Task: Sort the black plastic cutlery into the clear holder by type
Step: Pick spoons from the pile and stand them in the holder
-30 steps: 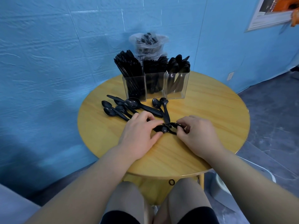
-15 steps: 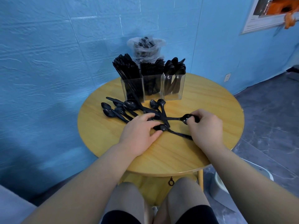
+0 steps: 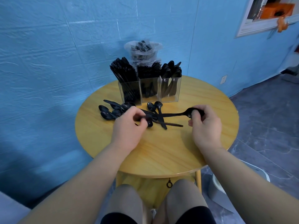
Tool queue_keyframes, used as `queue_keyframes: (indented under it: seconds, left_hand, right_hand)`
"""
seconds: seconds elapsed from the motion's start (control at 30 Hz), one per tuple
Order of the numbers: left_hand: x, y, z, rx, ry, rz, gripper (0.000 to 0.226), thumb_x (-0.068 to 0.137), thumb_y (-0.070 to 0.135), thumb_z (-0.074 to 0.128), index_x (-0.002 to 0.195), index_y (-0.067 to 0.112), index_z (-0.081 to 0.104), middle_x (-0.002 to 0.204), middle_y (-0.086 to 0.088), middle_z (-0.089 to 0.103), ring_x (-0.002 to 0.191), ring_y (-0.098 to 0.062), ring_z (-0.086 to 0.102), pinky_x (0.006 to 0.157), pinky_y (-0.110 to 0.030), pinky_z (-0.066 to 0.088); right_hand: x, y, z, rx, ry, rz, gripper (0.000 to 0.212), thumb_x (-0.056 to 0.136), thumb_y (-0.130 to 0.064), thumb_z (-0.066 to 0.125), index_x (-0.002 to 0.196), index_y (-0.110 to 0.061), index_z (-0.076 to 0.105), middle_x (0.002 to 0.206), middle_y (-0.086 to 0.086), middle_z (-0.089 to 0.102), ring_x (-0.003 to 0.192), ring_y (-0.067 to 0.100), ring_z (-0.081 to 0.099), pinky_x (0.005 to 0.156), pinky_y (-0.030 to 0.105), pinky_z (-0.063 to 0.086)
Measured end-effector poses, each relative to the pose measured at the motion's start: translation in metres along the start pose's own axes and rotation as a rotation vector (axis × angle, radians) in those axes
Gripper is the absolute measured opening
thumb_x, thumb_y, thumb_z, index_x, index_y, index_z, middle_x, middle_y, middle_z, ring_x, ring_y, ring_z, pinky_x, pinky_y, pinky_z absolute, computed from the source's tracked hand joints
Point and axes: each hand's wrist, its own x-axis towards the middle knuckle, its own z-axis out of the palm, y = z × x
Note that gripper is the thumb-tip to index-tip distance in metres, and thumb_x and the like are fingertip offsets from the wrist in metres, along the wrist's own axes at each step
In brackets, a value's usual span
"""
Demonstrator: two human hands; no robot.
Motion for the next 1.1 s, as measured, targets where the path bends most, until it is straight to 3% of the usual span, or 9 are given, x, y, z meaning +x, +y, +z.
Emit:
queue_keyframes:
  seconds: [0.1,0.23,0.33,0.43,0.6,0.73,0.9,1.0,1.1]
  left_hand:
    - [0.010,0.005,-0.021,-0.317,0.173,-0.138,0.018,0.087,0.008,0.059,0.090,0.025,0.067,0.082,0.012,0.066,0.076,-0.001,0.061,0.069,-0.016,0.048]
    - [0.024,0.010,-0.049,-0.489,0.353,-0.215,0.018,0.091,0.013,0.056,0.082,0.023,0.067,0.067,0.012,0.065,0.068,-0.007,0.063,0.071,-0.021,0.052]
    - [0.025,0.013,-0.050,-0.403,0.210,-0.175,0.016,0.098,0.017,0.049,0.091,0.025,0.062,0.068,0.009,0.067,0.071,-0.012,0.069,0.071,-0.042,0.058]
    - [0.017,0.014,-0.036,-0.127,-0.028,-0.070,0.020,0.097,0.019,0.051,0.108,0.033,0.062,0.071,0.009,0.066,0.061,0.004,0.062,0.059,-0.026,0.053]
    - [0.004,0.014,-0.015,-0.112,-0.207,0.101,0.029,0.096,0.016,0.053,0.117,0.030,0.067,0.095,0.016,0.069,0.085,0.005,0.062,0.078,-0.011,0.045]
    - [0.002,0.013,-0.010,-0.124,-0.322,0.108,0.036,0.102,0.018,0.040,0.134,0.024,0.054,0.120,0.007,0.063,0.111,-0.006,0.056,0.096,-0.018,0.042]
    - [-0.004,0.007,-0.012,0.037,-0.435,0.093,0.030,0.101,0.027,0.039,0.126,0.037,0.053,0.089,0.009,0.066,0.073,-0.002,0.060,0.073,-0.021,0.049]
    - [-0.004,-0.010,-0.014,0.320,-0.296,0.100,0.027,0.101,0.028,0.039,0.113,0.025,0.063,0.086,0.012,0.063,0.077,-0.009,0.059,0.073,-0.031,0.050]
    - [-0.008,-0.023,-0.014,0.312,-0.099,0.060,0.030,0.101,0.027,0.040,0.120,0.024,0.062,0.096,0.005,0.065,0.084,-0.012,0.059,0.074,-0.031,0.051]
  right_hand:
    - [0.000,-0.001,-0.001,0.042,0.028,-0.017,0.016,0.097,-0.018,0.048,0.105,-0.029,0.055,0.083,-0.007,0.063,0.078,0.016,0.062,0.074,0.034,0.054]
    - [0.002,-0.004,-0.003,0.032,0.000,-0.041,0.014,0.091,-0.020,0.060,0.096,-0.033,0.058,0.082,-0.003,0.067,0.080,0.019,0.066,0.077,0.042,0.056]
    - [-0.002,-0.014,-0.001,0.068,-0.164,-0.130,0.022,0.089,-0.015,0.063,0.084,-0.036,0.061,0.078,-0.010,0.067,0.076,0.010,0.064,0.075,0.031,0.056]
    - [-0.007,-0.030,0.009,0.104,-0.330,-0.216,0.022,0.086,-0.010,0.066,0.080,-0.031,0.067,0.077,-0.008,0.068,0.073,0.006,0.062,0.072,0.024,0.053]
    - [-0.002,-0.035,0.027,0.139,-0.340,-0.197,0.026,0.083,-0.008,0.069,0.088,-0.033,0.071,0.083,0.001,0.070,0.078,0.021,0.062,0.078,0.045,0.052]
    - [0.002,-0.027,0.032,0.102,-0.373,-0.180,0.013,0.082,-0.009,0.070,0.090,-0.019,0.074,0.079,0.002,0.067,0.069,0.018,0.059,0.073,0.045,0.052]
    - [0.004,-0.021,0.039,0.077,-0.327,-0.099,0.006,0.082,-0.016,0.071,0.077,-0.016,0.069,0.064,0.002,0.063,0.059,0.011,0.052,0.062,0.037,0.047]
    - [0.006,-0.016,0.036,-0.197,-0.354,-0.158,0.020,0.089,-0.034,0.062,0.101,-0.020,0.069,0.088,-0.015,0.063,0.088,0.010,0.057,0.082,0.033,0.048]
    - [0.008,-0.011,0.036,-0.679,-0.591,-0.404,0.042,0.097,-0.043,0.042,0.132,-0.021,0.055,0.132,-0.006,0.054,0.121,0.019,0.041,0.101,0.030,0.032]
